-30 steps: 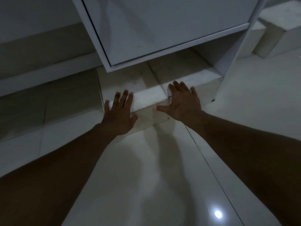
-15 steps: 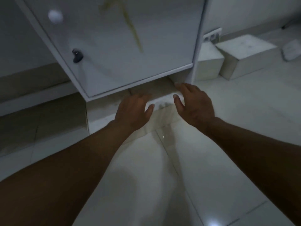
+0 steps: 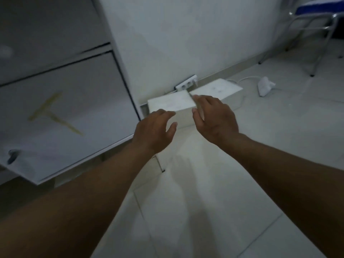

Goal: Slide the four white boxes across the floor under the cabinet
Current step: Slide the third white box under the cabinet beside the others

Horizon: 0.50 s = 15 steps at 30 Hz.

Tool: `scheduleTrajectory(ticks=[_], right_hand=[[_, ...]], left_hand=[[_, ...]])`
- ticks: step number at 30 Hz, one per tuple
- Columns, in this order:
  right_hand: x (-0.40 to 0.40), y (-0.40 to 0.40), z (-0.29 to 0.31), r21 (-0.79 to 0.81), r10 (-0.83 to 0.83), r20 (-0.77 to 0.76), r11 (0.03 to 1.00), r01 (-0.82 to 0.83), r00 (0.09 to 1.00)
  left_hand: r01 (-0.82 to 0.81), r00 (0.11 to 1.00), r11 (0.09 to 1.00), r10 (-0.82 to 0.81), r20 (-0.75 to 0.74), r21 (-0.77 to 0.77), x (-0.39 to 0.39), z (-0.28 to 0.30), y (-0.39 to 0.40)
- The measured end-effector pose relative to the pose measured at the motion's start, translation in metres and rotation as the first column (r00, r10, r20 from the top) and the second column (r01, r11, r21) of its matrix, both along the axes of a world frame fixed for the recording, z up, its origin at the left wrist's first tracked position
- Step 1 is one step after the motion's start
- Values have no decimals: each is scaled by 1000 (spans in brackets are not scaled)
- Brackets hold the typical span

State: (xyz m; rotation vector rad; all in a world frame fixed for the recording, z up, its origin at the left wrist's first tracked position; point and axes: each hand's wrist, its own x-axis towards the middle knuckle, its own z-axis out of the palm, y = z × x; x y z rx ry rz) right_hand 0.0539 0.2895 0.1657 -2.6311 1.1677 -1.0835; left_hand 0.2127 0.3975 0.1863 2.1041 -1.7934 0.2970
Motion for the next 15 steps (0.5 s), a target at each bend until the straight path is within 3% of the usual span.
scheduleTrajectory(ticks=[7, 15], right_hand=[[-76, -58, 18, 18, -92, 15, 996, 92, 996], [-122, -138, 6, 90, -205, 5, 975, 204, 979]], left_hand=[[16, 1000, 1000, -16, -2, -16, -54, 32, -78], [68, 997, 998, -68, -31, -2, -88, 16, -178]])
